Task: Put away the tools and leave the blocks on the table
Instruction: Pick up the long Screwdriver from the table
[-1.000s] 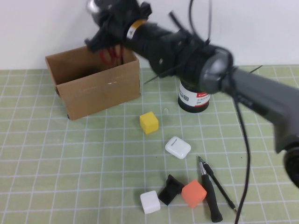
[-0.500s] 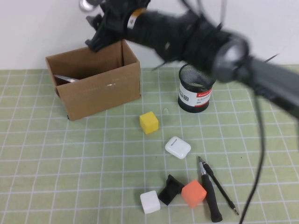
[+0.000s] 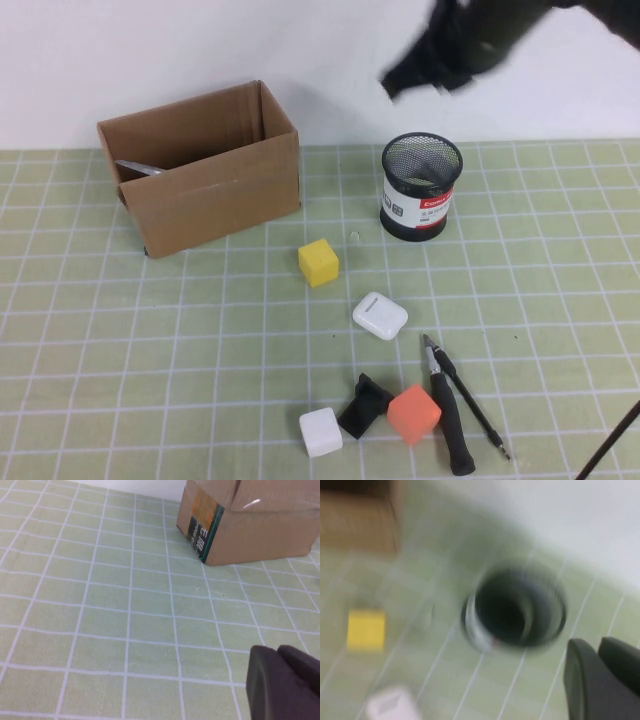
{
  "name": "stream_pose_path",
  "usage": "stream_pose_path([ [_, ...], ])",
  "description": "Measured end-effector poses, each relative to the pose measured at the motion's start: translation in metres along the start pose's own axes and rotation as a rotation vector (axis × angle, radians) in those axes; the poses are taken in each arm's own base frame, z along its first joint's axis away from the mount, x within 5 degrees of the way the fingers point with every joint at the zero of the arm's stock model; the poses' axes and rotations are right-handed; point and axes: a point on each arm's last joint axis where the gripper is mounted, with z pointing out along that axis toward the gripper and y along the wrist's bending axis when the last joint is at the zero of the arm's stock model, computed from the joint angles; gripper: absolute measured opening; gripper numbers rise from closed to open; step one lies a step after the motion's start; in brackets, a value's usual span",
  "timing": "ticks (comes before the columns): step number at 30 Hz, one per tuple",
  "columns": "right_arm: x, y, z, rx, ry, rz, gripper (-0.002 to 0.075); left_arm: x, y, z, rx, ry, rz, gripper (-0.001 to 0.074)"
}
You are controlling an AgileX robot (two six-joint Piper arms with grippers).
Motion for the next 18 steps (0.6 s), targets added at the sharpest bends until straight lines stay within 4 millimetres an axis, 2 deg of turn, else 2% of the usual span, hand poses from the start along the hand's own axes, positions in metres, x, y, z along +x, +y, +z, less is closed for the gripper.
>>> stream_pose_path([
  [6,0.052,0.020,0.033,-0.146,0.156,0.039,-0.0006,0.000,0.000,0.000,0.000,0.000,0.000,-0.0004],
  [12,0.110,0.031,0.033,-0.197,0.217,0.117,-0.0006,0.000,0.000,0.000,0.000,0.000,0.000,-0.0004],
  [16,0.152,0.047,0.037,-0.212,0.305,0.123,-0.0005,0.000,0.000,0.000,0.000,0.000,0.000,-0.0004],
  [18,0.167,0.054,0.040,-0.194,0.311,0.118,-0.0005,0.000,0.000,0.000,0.000,0.000,0.000,-0.0004],
])
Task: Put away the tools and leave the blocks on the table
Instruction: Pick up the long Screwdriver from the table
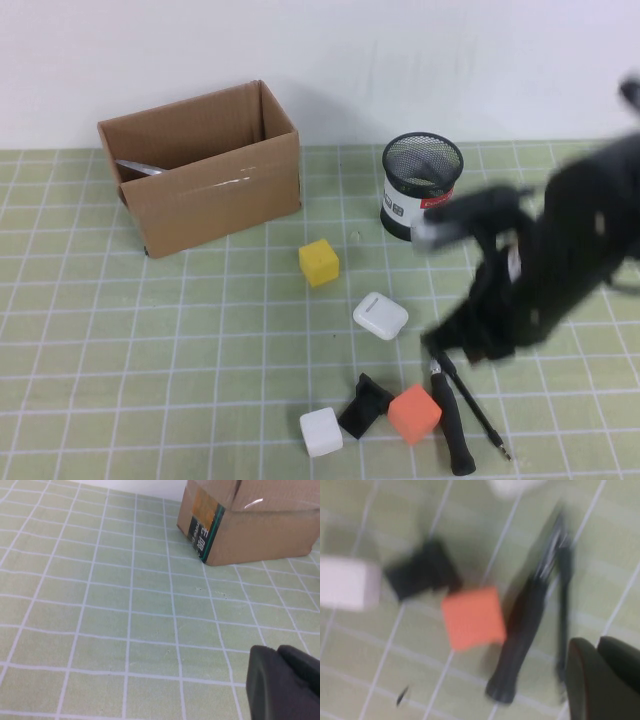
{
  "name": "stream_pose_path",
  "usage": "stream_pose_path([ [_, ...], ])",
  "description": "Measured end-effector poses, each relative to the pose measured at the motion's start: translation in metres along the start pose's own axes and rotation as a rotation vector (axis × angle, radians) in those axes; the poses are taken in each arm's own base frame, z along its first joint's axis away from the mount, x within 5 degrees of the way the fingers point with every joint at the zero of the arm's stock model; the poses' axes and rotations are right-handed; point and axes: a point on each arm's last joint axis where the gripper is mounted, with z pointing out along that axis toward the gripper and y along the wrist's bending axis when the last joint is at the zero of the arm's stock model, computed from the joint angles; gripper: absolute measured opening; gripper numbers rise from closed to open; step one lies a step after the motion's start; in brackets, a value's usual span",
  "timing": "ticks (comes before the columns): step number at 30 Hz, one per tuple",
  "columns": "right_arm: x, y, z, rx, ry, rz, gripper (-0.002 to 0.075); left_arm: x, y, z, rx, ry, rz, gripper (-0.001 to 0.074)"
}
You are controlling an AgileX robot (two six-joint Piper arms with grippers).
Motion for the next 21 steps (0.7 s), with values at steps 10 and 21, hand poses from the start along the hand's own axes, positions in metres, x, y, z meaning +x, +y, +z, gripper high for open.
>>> stream_pose_path([
  [10,0.005,0.001,0.031,0.057,-0.098,-0.041,0.0164,0.000,0.000,0.000,0.000,0.000,0.000,-0.0004],
  [21,-0.004,-0.002,0.077,0.135,-0.080,-0.147,0.0190,0.000,0.000,0.000,0.000,0.000,0.000,-0.0004],
])
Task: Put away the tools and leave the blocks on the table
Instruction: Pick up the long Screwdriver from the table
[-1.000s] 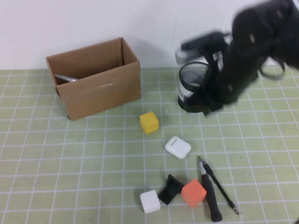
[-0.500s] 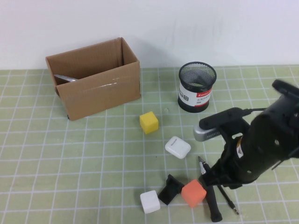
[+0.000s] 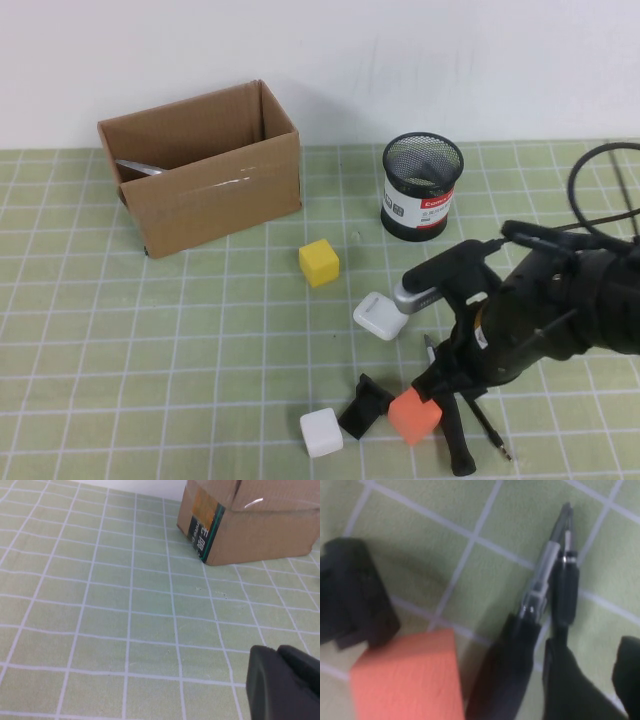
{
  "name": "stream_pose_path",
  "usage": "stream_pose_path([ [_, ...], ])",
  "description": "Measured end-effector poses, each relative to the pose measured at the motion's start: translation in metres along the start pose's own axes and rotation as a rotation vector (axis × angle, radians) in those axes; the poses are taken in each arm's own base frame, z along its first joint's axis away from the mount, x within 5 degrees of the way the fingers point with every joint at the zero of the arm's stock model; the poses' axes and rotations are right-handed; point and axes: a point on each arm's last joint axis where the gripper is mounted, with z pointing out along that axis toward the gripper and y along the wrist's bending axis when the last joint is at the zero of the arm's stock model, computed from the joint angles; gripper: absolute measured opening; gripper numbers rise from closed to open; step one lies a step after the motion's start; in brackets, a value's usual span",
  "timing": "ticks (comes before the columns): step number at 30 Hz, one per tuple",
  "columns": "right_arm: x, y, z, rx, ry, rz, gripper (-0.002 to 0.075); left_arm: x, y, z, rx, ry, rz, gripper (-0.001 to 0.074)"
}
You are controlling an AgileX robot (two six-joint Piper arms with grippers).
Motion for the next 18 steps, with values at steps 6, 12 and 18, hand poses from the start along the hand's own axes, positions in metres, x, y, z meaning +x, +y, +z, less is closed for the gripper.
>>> stream_pose_path([
  [6,-0.011,0.003,0.014,0.002,0.002,-0.009,0.0190,0.000,0.000,0.000,0.000,0.000,0.000,-0.0004],
  [12,-0.018,0.005,0.027,0.009,0.008,-0.028,0.0190,0.000,0.000,0.000,0.000,0.000,0.000,-0.0004],
  [18,-0.017,0.006,0.033,0.015,0.026,-0.034,0.0139,0.000,0.000,0.000,0.000,0.000,0.000,-0.0004],
])
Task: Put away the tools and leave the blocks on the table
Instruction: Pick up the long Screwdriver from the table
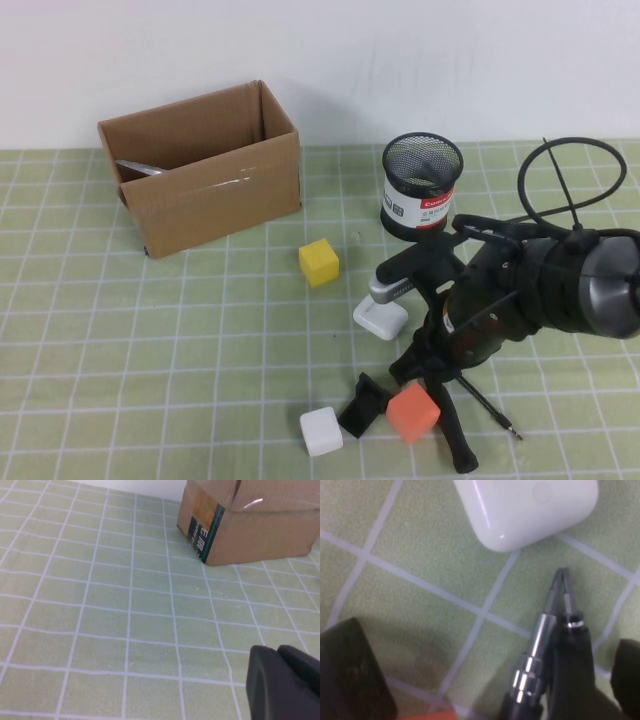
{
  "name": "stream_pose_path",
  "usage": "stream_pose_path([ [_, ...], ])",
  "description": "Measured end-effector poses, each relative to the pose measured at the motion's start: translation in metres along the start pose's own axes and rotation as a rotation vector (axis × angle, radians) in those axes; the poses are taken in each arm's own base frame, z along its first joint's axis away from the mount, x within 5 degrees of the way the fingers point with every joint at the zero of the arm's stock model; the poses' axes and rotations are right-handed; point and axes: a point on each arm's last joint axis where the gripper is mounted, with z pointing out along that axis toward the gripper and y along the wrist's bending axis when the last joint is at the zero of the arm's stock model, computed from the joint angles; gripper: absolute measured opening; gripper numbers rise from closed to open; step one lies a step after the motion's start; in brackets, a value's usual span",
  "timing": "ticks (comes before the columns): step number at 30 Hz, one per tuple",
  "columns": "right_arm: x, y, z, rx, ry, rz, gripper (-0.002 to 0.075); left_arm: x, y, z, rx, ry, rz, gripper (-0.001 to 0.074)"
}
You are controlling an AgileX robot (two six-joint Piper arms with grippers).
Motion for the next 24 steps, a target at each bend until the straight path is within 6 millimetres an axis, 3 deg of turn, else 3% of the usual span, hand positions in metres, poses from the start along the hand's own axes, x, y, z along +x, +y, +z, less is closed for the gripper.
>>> stream_pose_path([
  [3,0.000,0.000,0.000,0.003,0.003,-0.003,-0.0009,0.000,0.000,0.000,0.000,0.000,0.000,-0.0004],
  [7,0.002,-0.002,-0.002,0.014,0.019,-0.016,-0.0007,0.000,0.000,0.000,0.000,0.000,0.000,-0.0004],
  [10,-0.002,-0.004,-0.014,0.023,-0.013,-0.025,-0.0007,0.000,0.000,0.000,0.000,0.000,0.000,-0.0004],
  [13,-0.007,-0.009,-0.037,0.029,-0.085,-0.021,-0.0007,0.000,0.000,0.000,0.000,0.000,0.000,-0.0004],
  [16,-0.014,-0.016,-0.073,0.045,-0.204,-0.006,-0.0007,0.000,0.000,0.000,0.000,0.000,0.000,-0.0004],
  [21,-0.029,-0.035,-0.133,0.146,-0.526,-0.004,-0.0007,0.000,0.000,0.000,0.000,0.000,0.000,-0.0004],
  [24,-0.040,-0.052,-0.153,0.202,-0.720,0.047,-0.0007,0.000,0.000,0.000,0.000,0.000,0.000,-0.0004],
])
